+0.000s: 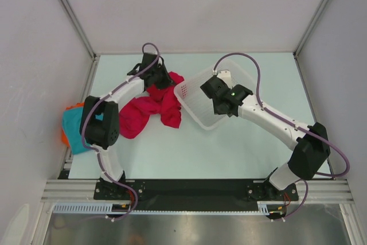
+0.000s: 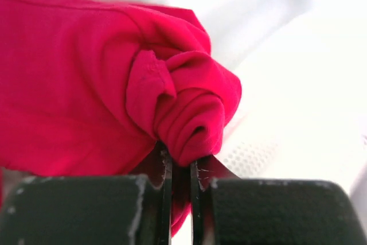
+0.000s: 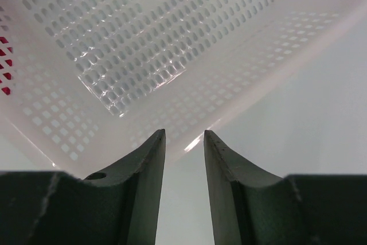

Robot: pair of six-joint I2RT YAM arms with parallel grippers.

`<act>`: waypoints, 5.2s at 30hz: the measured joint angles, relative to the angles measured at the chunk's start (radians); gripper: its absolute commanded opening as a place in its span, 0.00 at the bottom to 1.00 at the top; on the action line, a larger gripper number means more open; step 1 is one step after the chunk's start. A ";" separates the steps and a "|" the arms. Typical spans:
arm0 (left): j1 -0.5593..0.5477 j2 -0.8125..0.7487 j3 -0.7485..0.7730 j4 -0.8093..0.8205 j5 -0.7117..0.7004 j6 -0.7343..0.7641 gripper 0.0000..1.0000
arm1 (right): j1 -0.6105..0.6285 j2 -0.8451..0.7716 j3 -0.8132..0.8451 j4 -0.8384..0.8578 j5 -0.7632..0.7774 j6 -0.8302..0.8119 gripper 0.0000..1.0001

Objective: Fold and stack the t-shirts
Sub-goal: Move the tshirt to the center of the board

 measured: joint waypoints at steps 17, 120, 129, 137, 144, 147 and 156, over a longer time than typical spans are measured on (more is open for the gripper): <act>-0.117 -0.380 0.147 -0.011 -0.053 -0.025 0.00 | -0.032 -0.117 -0.038 0.002 0.023 0.011 0.37; 0.353 -0.726 -0.102 -0.127 0.183 -0.011 1.00 | 0.142 0.665 0.454 0.238 -0.375 -0.041 0.36; 0.357 -0.723 -0.164 -0.119 0.229 -0.013 1.00 | 0.026 0.383 0.003 0.333 -0.306 0.062 0.36; 0.364 -0.721 -0.190 -0.085 0.260 -0.014 1.00 | -0.012 0.202 -0.239 0.346 -0.183 0.277 0.38; 0.394 -0.721 -0.208 -0.072 0.287 -0.014 1.00 | -0.018 0.081 -0.322 0.325 -0.098 0.402 0.37; 0.404 -0.721 -0.208 -0.071 0.292 -0.014 1.00 | 0.007 0.095 -0.264 0.301 -0.082 0.393 0.39; 0.415 -0.728 -0.208 -0.075 0.309 0.003 1.00 | 0.120 0.464 0.296 0.243 -0.142 0.183 0.41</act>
